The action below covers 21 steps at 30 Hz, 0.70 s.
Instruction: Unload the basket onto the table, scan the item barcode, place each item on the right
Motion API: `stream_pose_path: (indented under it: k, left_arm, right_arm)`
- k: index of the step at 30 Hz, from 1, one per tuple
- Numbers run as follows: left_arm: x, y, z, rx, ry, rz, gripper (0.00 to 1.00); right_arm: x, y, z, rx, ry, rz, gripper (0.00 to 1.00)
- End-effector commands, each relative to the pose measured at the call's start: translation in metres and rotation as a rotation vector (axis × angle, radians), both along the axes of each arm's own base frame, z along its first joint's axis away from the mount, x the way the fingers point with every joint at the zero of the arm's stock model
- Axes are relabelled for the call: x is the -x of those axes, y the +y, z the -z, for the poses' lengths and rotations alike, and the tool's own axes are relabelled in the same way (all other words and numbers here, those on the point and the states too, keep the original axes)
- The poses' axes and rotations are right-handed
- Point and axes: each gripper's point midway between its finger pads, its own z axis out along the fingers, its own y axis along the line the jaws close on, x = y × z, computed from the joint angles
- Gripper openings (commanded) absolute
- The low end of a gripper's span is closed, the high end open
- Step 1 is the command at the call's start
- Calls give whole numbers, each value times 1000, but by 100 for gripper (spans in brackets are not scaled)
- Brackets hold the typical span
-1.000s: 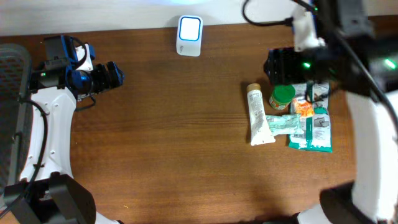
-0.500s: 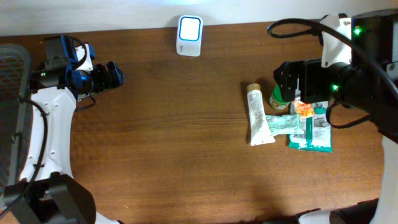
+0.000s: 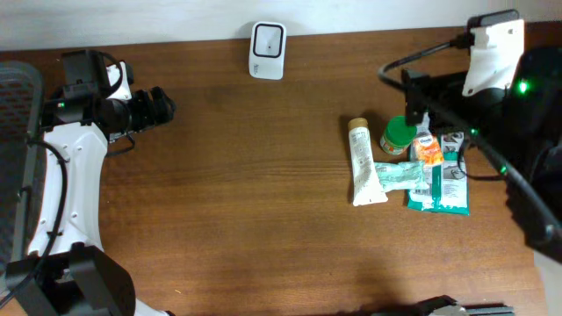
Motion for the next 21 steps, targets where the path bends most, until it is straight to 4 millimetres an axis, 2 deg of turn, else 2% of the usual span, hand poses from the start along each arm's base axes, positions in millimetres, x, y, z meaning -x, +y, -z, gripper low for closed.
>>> stream_pose_path:
  k: [1, 4, 7, 13, 16, 21]
  left_arm:
    - [-1, 1, 2, 5, 2, 2, 99]
    - [-1, 1, 2, 5, 2, 2, 99]
    - [-1, 1, 2, 5, 2, 2, 99]
    - [-1, 1, 2, 5, 2, 2, 99]
    - [-1, 1, 2, 5, 2, 2, 99]
    - [-1, 1, 2, 5, 2, 2, 99]
  right_arm:
    - [14, -11, 26, -24, -47, -2, 98]
    - [24, -16, 46, -39, -157, 7, 98]
    - [40, -17, 79, -58, -304, 5, 98]
    - [64, -20, 167, -83, -500, 0, 98]
    - [71, -20, 198, -87, -522, -2, 98]
    - [74, -21, 221, -86, -513, -2, 98]
